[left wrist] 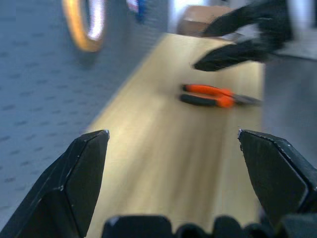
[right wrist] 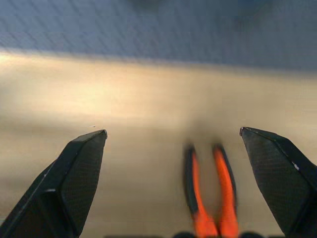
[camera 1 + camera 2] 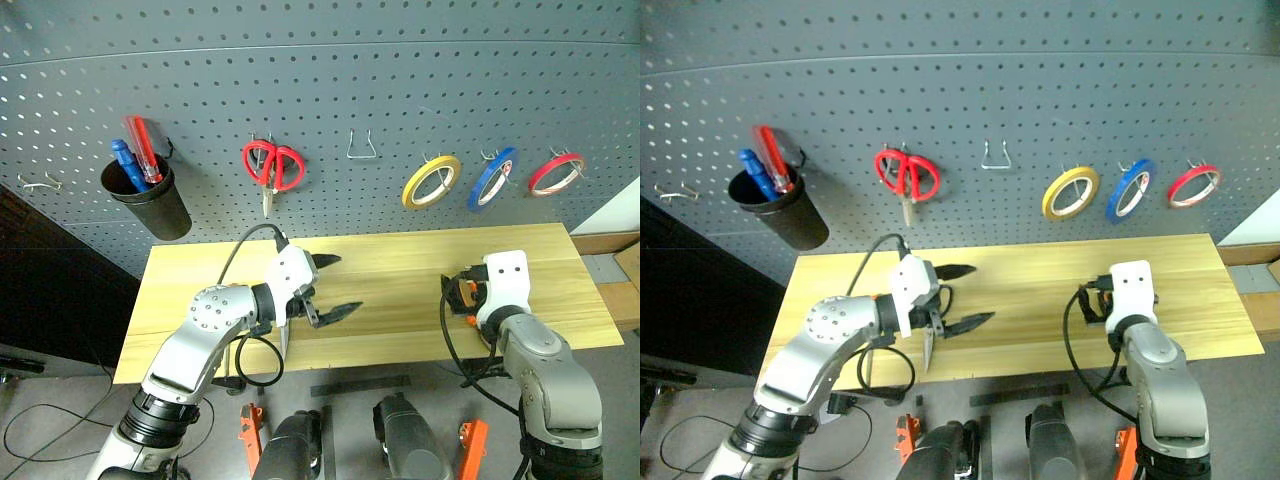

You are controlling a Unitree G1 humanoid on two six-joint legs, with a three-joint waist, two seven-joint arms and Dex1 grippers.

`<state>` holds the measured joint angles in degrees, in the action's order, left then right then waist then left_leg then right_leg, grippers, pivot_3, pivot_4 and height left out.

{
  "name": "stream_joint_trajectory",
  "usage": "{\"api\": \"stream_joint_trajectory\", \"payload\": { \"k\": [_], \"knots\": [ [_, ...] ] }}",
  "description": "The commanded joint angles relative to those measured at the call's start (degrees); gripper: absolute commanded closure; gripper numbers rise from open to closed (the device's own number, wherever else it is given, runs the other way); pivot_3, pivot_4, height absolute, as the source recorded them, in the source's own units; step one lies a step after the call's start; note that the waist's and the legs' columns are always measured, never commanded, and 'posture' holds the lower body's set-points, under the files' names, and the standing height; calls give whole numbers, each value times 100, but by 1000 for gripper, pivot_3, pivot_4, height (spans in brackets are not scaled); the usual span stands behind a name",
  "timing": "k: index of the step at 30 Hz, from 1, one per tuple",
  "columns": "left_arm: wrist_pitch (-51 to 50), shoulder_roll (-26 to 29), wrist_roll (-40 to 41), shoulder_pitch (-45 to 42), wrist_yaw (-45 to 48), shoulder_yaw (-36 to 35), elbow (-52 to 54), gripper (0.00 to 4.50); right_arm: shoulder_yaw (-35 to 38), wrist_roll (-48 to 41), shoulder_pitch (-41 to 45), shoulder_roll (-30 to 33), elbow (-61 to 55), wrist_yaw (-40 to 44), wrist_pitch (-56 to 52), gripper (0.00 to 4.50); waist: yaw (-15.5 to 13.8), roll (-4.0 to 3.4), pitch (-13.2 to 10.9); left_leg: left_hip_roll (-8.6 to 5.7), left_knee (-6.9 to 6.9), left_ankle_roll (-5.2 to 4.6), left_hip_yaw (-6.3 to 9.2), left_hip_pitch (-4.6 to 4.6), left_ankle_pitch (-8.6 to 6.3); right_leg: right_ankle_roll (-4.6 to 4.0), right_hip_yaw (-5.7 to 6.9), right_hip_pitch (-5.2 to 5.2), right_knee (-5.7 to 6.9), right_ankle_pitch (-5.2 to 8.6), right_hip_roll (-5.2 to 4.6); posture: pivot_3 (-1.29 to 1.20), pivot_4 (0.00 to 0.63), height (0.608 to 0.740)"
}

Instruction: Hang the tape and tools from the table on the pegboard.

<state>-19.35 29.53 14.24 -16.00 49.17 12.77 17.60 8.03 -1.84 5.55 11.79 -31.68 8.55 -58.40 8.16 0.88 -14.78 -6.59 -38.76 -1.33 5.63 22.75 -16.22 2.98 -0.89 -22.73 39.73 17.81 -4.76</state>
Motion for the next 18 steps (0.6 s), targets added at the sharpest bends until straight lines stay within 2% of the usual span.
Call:
{"api": "stream_joint_trajectory", "payload": {
  "k": [1, 9, 18],
  "knots": [
    [25, -14, 76, -39, 158, 141, 207, 0, 285, -122, 105, 3, 297, -50, -267, 28, 1, 0, 0, 1, -2, 0, -2, -2, 0, 0, 0, 0, 5, 0, 0, -291, 243, 740],
    [30, 65, 6, 51, 280, 250, 242, 0, 54, -67, 161, 548, 1711, 188, 352, 28, 23, -1, 2, 5, -5, 2, -16, -6, 1, -1, -3, -3, 21, -1, 1, -289, 233, 740],
    [15, 101, -3, 123, 261, 247, 299, 0, 20, -108, 679, 923, 3322, 439, 1197, 28, 18, -2, 3, 7, -7, 2, -21, -5, 1, 0, -3, -6, 22, -1, 1, -273, 225, 740]
  ]
}}
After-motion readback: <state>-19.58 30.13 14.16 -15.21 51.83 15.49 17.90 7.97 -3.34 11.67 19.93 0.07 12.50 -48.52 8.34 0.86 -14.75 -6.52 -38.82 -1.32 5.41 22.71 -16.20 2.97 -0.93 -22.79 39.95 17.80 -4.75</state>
